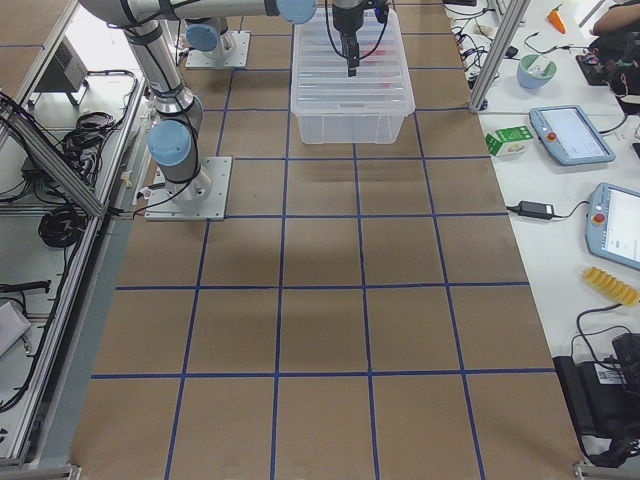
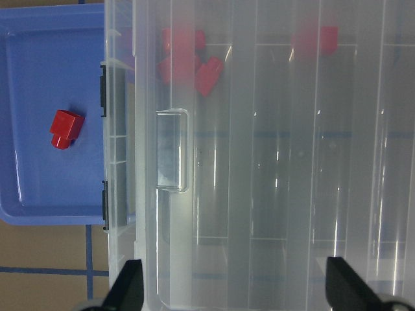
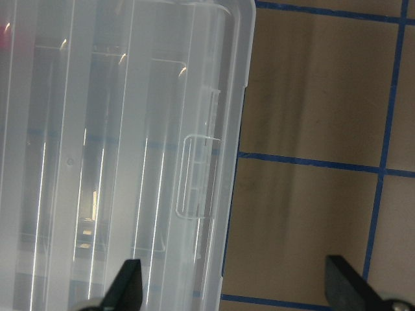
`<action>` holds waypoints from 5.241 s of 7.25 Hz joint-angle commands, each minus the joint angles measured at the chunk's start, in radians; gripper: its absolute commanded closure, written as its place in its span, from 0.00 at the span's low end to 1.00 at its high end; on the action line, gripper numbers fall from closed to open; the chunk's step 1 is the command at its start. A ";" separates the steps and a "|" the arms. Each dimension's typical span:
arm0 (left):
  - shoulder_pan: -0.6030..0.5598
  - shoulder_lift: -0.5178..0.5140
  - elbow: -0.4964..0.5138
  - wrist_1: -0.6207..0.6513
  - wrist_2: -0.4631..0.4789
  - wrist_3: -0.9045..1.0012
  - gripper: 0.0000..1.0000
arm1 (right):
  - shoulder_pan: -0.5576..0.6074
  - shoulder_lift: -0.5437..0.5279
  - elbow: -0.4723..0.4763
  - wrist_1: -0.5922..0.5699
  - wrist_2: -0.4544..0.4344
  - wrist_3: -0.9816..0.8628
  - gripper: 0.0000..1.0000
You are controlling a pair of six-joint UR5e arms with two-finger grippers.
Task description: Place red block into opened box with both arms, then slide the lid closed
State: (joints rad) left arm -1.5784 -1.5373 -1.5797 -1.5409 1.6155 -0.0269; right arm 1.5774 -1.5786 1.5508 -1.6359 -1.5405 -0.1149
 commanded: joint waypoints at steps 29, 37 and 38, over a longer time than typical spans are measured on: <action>0.488 -0.439 -0.344 0.749 -0.098 0.826 0.99 | -0.321 0.180 0.184 -0.328 -0.145 -0.269 0.00; 0.223 -0.175 -0.069 0.242 -0.077 0.404 1.00 | -0.231 -0.057 0.075 -0.058 0.031 -0.110 0.00; 0.134 -0.175 -0.106 0.248 -0.078 0.233 1.00 | -0.161 -0.052 0.069 -0.064 0.022 -0.003 0.00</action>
State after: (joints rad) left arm -1.3362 -1.7239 -1.6640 -1.2844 1.5365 0.3945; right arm 1.3454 -1.6293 1.6257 -1.6983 -1.5190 -0.2197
